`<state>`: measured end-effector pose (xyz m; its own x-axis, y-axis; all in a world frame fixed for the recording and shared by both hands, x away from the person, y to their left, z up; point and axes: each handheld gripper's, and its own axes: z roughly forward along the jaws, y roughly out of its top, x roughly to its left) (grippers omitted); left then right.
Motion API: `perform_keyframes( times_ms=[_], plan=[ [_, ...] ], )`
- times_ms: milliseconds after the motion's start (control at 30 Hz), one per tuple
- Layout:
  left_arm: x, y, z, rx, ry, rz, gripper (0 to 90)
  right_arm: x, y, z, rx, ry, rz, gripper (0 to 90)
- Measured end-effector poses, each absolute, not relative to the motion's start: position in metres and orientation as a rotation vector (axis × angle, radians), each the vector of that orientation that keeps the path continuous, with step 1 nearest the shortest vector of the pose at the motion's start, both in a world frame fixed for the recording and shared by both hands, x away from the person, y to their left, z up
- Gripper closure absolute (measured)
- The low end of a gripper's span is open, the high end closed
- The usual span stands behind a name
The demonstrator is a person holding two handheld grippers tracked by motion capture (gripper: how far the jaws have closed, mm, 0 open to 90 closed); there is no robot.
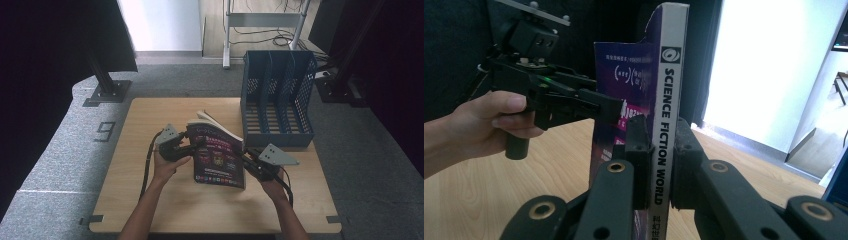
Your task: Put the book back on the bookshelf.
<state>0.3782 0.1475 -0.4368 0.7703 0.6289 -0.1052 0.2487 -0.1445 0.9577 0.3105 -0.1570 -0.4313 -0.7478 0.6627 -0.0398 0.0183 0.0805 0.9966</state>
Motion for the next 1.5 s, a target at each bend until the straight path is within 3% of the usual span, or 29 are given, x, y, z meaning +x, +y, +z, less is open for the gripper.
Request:
perform_keyframes(
  times_ms=[33,133,733,933,1367,1467,1500],
  plan=[
    [0.379,0.146,-0.434,1.729,0.685,0.377,34.2,0.309,-0.157,-0.431,0.651,1.879,1.710,80.9],
    [0.381,0.144,-0.431,1.725,0.675,0.368,31.2,0.308,-0.158,-0.430,0.626,1.891,1.705,80.7],
    [0.379,0.142,-0.429,1.730,0.644,0.297,32.1,0.315,-0.152,-0.425,0.672,1.958,1.672,72.8],
    [0.380,0.144,-0.429,1.735,0.653,0.300,32.8,0.319,-0.153,-0.425,0.688,1.941,1.634,79.9],
    [0.388,0.145,-0.437,1.715,0.687,0.292,32.5,0.314,-0.158,-0.430,0.658,1.917,1.675,80.9],
    [0.387,0.145,-0.437,1.711,0.679,0.306,37.6,0.315,-0.158,-0.430,0.659,1.915,1.678,80.8],
    [0.385,0.148,-0.435,1.699,0.669,0.313,48.3,0.315,-0.158,-0.430,0.666,1.913,1.676,80.7]
  ],
)
